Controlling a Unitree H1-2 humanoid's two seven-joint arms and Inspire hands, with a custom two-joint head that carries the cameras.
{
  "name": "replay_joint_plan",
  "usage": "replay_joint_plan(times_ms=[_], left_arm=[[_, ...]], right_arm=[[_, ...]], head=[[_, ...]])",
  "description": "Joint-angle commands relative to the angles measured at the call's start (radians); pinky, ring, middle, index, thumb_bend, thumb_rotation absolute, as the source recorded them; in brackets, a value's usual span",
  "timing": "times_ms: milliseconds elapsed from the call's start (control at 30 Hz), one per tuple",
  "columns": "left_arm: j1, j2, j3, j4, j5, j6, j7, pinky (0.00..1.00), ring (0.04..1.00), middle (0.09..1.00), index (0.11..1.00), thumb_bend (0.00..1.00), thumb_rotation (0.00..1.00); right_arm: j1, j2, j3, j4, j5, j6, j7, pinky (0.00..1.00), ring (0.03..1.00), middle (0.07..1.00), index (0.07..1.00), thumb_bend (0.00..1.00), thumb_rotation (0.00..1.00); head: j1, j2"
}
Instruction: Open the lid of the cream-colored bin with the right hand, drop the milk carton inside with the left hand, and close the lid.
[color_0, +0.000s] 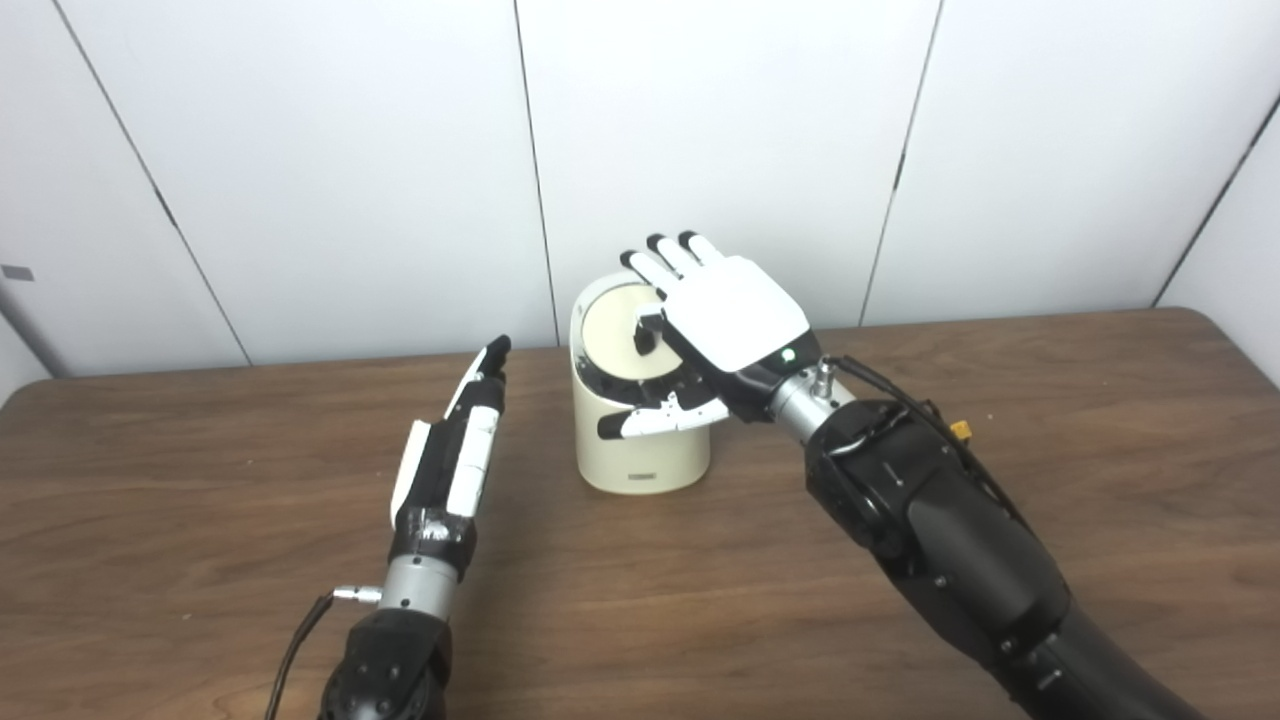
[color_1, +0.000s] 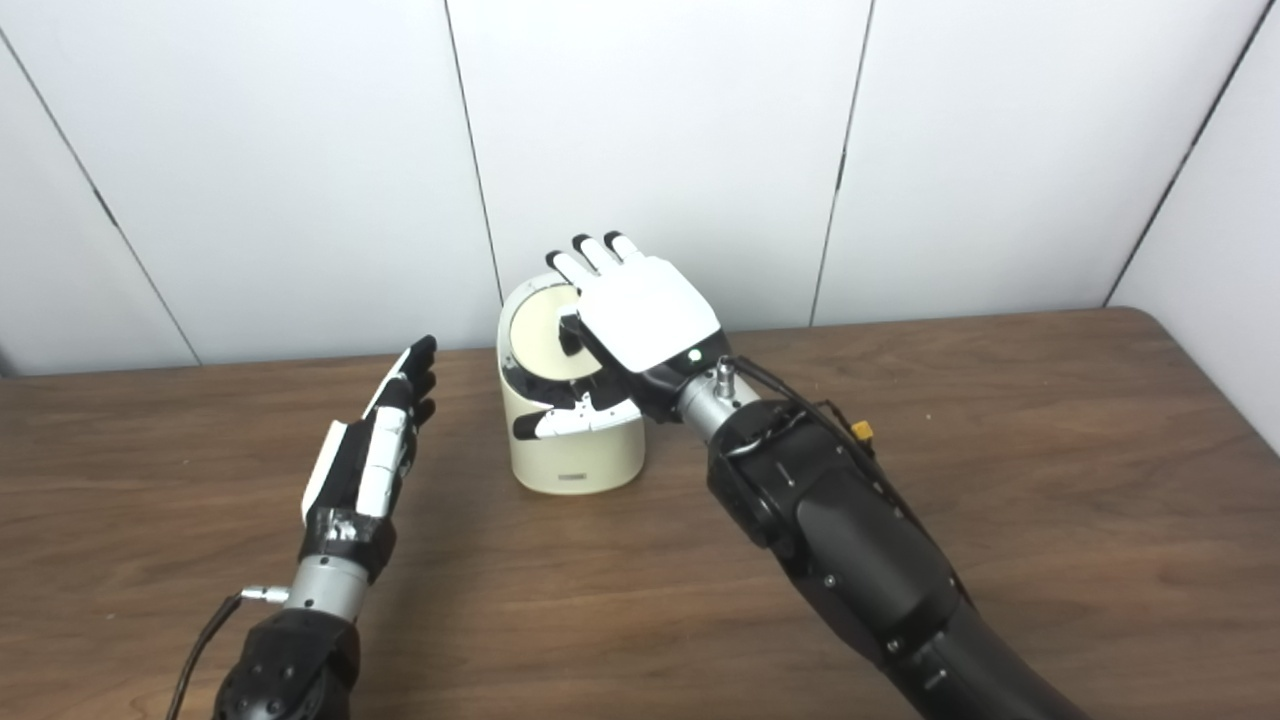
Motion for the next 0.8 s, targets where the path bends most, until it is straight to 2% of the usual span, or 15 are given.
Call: replay_joint_plan(times_ms=[0,133,233,367,567,700,767], left_arm=[[-0.038,-0.003,0.0,-0.03,0.008,-0.018,0.006,1.0,1.0,1.0,1.0,0.78,1.0],[-0.039,-0.004,0.002,-0.028,0.006,-0.017,0.007,1.0,1.0,1.0,1.0,0.78,1.0],[-0.039,-0.004,0.0,-0.028,0.012,-0.017,0.009,1.0,1.0,1.0,1.0,0.78,1.0],[-0.038,-0.006,-0.001,-0.032,0.02,-0.014,0.014,1.0,1.0,1.0,1.0,0.78,1.0],[-0.038,-0.007,0.005,-0.027,0.01,-0.012,0.007,1.0,1.0,1.0,1.0,0.77,1.0],[-0.04,-0.002,0.004,-0.015,0.016,-0.027,0.006,1.0,1.0,1.0,1.0,0.79,1.0],[-0.04,-0.001,0.004,-0.013,0.018,-0.032,0.007,1.0,1.0,1.0,1.0,0.8,1.0]], right_arm=[[0.033,-0.016,0.036,0.049,-0.002,-0.009,0.129,1.0,1.0,0.959,0.582,0.6,1.0],[0.037,-0.014,0.036,0.043,-0.001,-0.009,0.135,1.0,1.0,0.96,0.589,0.6,1.0],[0.041,-0.011,0.015,0.025,0.02,-0.004,0.119,1.0,1.0,0.966,0.621,0.6,1.0],[0.053,0.004,-0.056,-0.034,0.072,0.01,0.05,1.0,1.0,0.953,0.636,0.6,1.0],[0.056,0.038,-0.155,-0.142,0.036,0.06,-0.029,1.0,1.0,0.932,0.732,0.56,1.0],[0.085,0.066,-0.218,-0.148,0.028,0.07,-0.126,1.0,1.0,0.949,0.801,0.53,1.0],[0.104,0.076,-0.243,-0.152,0.024,0.083,-0.146,1.0,1.0,0.964,0.826,0.52,1.0]], head=[[0.0,0.0],[0.0,-0.003],[0.004,-0.006],[0.006,-0.005],[0.003,-0.012],[0.003,-0.019],[0.004,-0.021]])
